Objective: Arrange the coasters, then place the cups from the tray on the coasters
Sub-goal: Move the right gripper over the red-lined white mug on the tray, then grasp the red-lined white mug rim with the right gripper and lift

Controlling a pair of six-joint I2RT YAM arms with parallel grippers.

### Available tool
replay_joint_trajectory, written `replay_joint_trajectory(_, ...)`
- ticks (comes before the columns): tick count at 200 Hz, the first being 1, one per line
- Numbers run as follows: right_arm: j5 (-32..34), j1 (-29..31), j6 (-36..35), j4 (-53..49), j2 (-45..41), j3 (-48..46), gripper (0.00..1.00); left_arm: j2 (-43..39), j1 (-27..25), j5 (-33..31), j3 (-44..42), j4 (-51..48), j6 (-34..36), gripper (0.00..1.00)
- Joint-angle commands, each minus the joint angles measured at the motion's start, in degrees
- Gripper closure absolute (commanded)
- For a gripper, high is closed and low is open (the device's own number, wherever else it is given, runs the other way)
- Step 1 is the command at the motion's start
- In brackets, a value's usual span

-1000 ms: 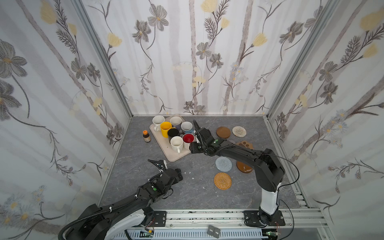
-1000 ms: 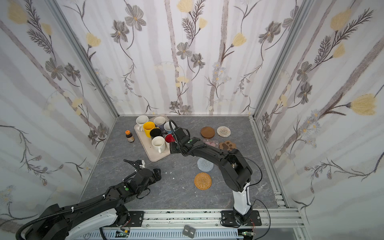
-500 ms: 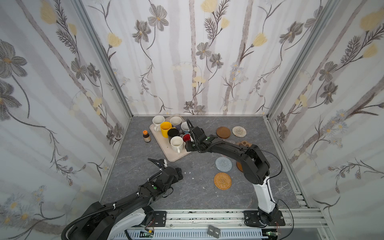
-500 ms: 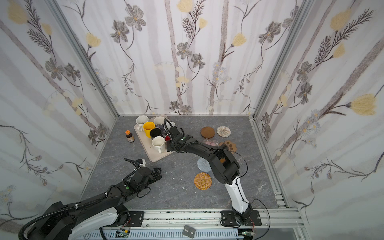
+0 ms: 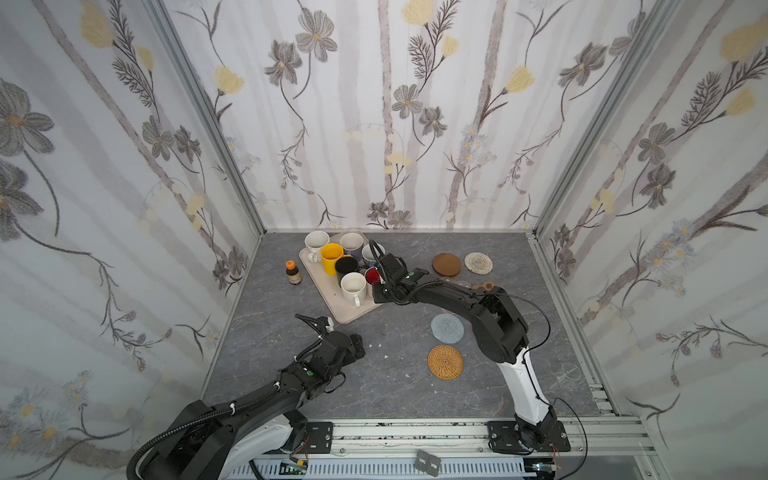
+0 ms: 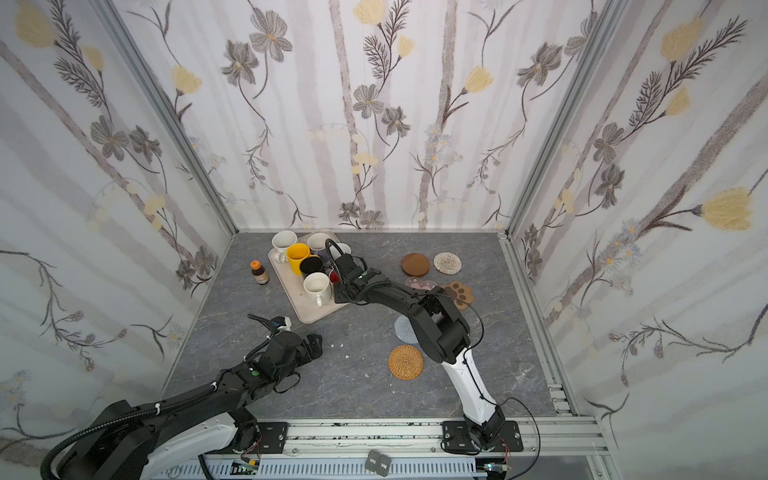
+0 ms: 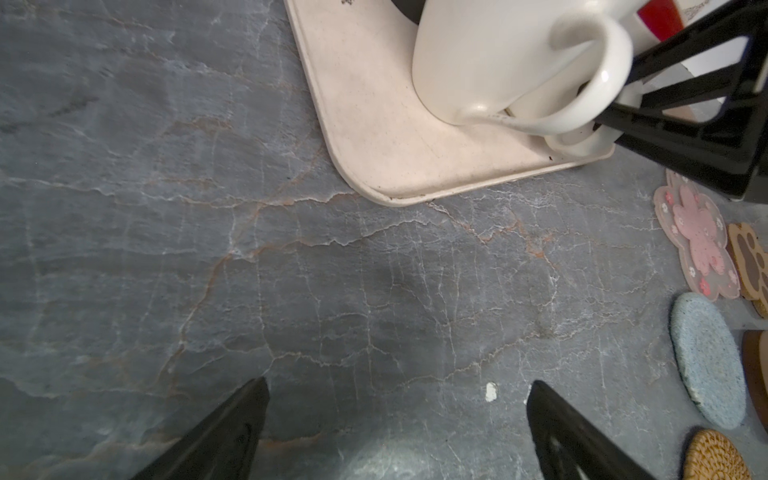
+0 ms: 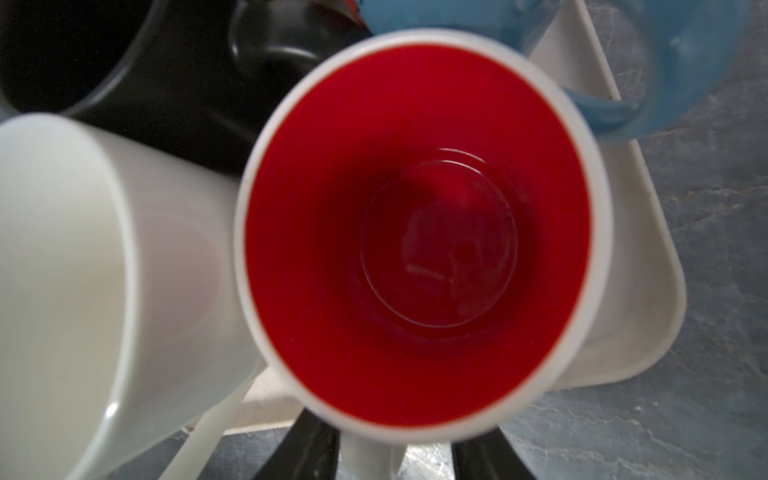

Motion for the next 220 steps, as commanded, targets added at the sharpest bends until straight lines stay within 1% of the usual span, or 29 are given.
replay_joint_trajectory(1,2.2,0.0,-1.0,0.0,0.7,0.7,0.59,0.1,0.3,0.2,0.0,1.6,0.4,0.0)
replay_joint_trajectory(48,2.9,0.1,-1.7,-0.7,0.8,0.6,0.65,0.1,0.6,0.6,0.0,1.8,0.5,0.0)
replay_joint_trajectory(69,2.9,0.1,-1.9,-0.5,0.6,0.6,0.75,-0.2,0.6,0.6,0.0,1.8,0.5,0.0)
replay_joint_trajectory(103,2.9,0.3,-2.2,-0.4,0.4,0.6,0.77,-0.9,0.7,1.0,0.1,1.7,0.6,0.0)
replay_joint_trajectory(126,2.5,0.4,-2.4,-0.3,0.2,0.6,0.87,-1.4,0.7,1.2,0.1,1.7,0.6,0.0)
replay_joint_trajectory(188,2.8,0.8,-3.1,-0.4,-1.2,0.6,0.94,-2.2,0.8,1.6,-0.1,1.6,0.6,0.0)
replay_joint_trajectory(220,3.0,0.9,-3.5,-0.4,-2.8,0.2,1.0,-3.8,0.8,2.0,-0.1,1.6,3.1,0.0)
